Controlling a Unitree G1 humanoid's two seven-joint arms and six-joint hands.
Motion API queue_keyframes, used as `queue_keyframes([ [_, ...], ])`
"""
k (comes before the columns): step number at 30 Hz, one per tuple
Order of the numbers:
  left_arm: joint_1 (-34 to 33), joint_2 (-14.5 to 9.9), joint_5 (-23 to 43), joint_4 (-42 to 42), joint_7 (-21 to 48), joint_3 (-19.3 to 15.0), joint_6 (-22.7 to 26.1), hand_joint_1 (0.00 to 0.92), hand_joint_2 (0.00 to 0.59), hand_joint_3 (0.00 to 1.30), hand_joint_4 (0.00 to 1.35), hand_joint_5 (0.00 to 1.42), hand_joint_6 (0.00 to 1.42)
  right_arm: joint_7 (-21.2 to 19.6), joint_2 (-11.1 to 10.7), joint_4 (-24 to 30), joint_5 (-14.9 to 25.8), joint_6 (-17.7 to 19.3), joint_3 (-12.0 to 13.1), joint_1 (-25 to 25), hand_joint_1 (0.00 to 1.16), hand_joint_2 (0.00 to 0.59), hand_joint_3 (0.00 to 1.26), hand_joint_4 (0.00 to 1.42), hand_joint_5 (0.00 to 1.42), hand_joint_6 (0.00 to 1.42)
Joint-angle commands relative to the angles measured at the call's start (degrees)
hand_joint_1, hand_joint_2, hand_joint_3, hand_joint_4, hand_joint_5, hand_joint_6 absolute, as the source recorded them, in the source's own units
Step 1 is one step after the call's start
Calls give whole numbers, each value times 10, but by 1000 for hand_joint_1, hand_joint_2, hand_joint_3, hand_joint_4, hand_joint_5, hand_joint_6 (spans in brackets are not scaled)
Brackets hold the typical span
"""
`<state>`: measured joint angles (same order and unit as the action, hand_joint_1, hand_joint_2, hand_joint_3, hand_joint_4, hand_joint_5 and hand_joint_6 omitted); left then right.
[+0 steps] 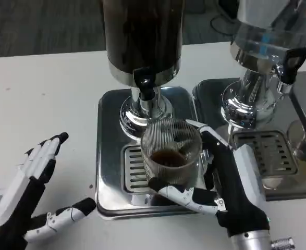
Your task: Grasp the cup under the faucet to collect the drink, then remove the cup.
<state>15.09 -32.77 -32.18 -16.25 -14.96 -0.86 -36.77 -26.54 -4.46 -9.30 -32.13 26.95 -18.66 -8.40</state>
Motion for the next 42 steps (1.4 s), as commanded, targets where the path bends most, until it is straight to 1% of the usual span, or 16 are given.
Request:
queue_keyframes([
  [1,21,-10,-15,40,10,-2,18,0,50,0,0,0,0,5,-1,51,5,26,-3,-24,951,152,532,636,927,1338],
  [6,49,-10,-23,73,11,-8,34,0,43,0,0,0,0,17,-8,80,6,31,-5,-49,949,154,537,636,929,1338],
  [10,82,-9,-52,112,0,-13,51,0,40,0,0,0,0,33,-23,106,4,41,-9,-80,949,155,538,636,929,1338],
  [12,94,-8,-55,120,-6,-19,51,0,38,0,0,0,0,32,-23,116,-5,42,-11,-87,948,155,540,636,929,1338],
  [14,104,-7,-63,127,-14,-22,53,0,38,0,0,0,0,38,-28,125,-14,40,-13,-87,948,155,541,636,929,1338],
  [19,126,2,-96,142,-40,-24,69,0,36,0,0,0,0,44,-36,150,-15,49,-14,-110,948,156,539,636,929,1322],
  [21,137,5,-106,153,-48,-25,72,0,33,0,0,0,0,51,-40,159,-9,51,-14,-115,948,156,539,636,927,1320],
  [24,158,11,-117,171,-58,-27,78,0,30,0,0,0,0,61,-45,163,-11,54,-21,-121,947,156,539,636,922,1320],
  [25,166,14,-121,178,-60,-27,81,0,29,0,0,0,0,65,-44,162,-5,52,-23,-125,947,156,538,636,921,1319],
  [26,176,20,-126,185,-64,-26,86,0,27,0,0,0,0,67,-43,161,1,52,-23,-128,947,156,538,636,920,1319],
  [29,194,34,-133,199,-69,-22,98,0,25,0,0,0,0,60,-45,175,-16,60,-22,-137,947,156,538,636,919,1319],
  [31,202,42,-135,205,-70,-21,104,0,24,0,0,0,0,70,-46,174,-5,57,-21,-137,947,156,538,636,918,1319],
  [34,208,50,-130,205,-72,-24,106,0,25,0,0,0,0,71,-49,176,-3,61,-17,-138,946,155,538,636,918,1319],
  [38,214,56,-129,208,-74,-26,107,0,25,0,0,0,0,73,-55,186,-6,72,-15,-143,943,155,538,636,918,1319],
  [42,212,52,-132,203,-72,-24,104,0,24,0,0,0,0,71,-51,185,-10,74,-15,-148,944,155,538,636,918,1319],
])
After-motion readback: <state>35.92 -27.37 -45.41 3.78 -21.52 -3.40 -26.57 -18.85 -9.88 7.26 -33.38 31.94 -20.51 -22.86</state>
